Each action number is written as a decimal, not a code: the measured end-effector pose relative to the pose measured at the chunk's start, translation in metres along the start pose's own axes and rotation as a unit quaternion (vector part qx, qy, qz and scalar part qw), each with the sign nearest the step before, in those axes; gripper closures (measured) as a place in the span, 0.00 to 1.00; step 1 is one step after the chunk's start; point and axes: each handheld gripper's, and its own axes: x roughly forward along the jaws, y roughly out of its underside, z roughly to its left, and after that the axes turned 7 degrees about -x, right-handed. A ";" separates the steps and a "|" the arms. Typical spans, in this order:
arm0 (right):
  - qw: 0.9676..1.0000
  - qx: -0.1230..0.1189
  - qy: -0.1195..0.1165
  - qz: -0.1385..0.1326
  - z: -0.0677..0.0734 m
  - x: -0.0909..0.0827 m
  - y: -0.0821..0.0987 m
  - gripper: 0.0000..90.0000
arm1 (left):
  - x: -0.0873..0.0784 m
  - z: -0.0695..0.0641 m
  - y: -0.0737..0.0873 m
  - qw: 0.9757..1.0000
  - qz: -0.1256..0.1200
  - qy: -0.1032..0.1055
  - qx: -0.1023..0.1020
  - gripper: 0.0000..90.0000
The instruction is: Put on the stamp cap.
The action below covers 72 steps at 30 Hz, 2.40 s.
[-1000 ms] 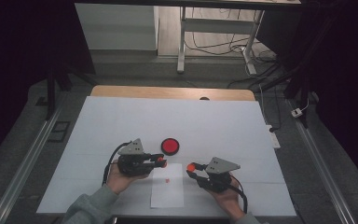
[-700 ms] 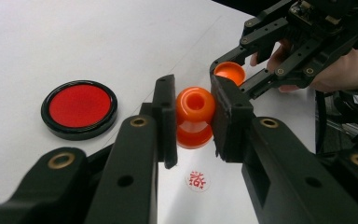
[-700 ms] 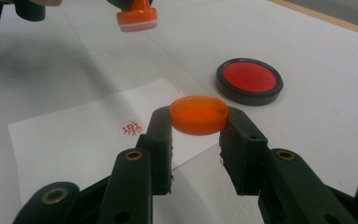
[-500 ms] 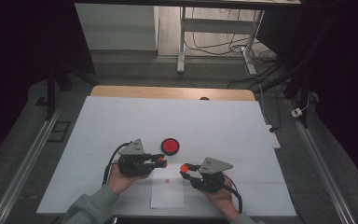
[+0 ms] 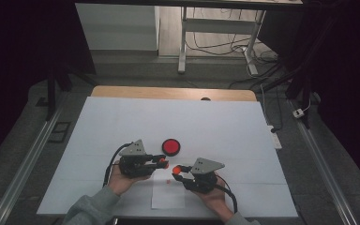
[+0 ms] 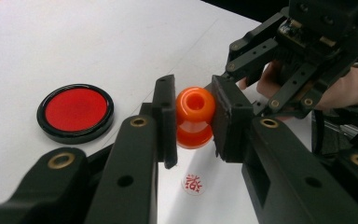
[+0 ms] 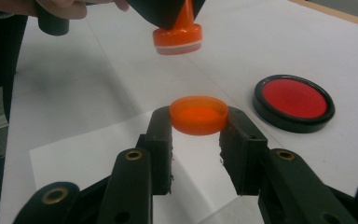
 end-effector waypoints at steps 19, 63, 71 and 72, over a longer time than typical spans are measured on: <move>1.000 -0.005 -0.010 -0.005 0.005 0.014 -0.007 0.72 | 0.010 -0.010 -0.002 1.000 0.003 0.016 0.009 0.81; 1.000 -0.015 0.007 -0.005 0.010 0.012 -0.013 0.72 | 0.017 -0.011 0.003 1.000 0.011 0.010 0.013 0.81; 0.999 -0.030 0.011 0.015 0.011 0.012 -0.012 0.72 | 0.021 -0.014 0.006 1.000 0.015 -0.004 0.024 0.81; 0.999 -0.031 0.012 0.017 0.011 0.012 -0.012 0.72 | 0.022 -0.015 0.007 1.000 0.014 -0.005 0.024 0.81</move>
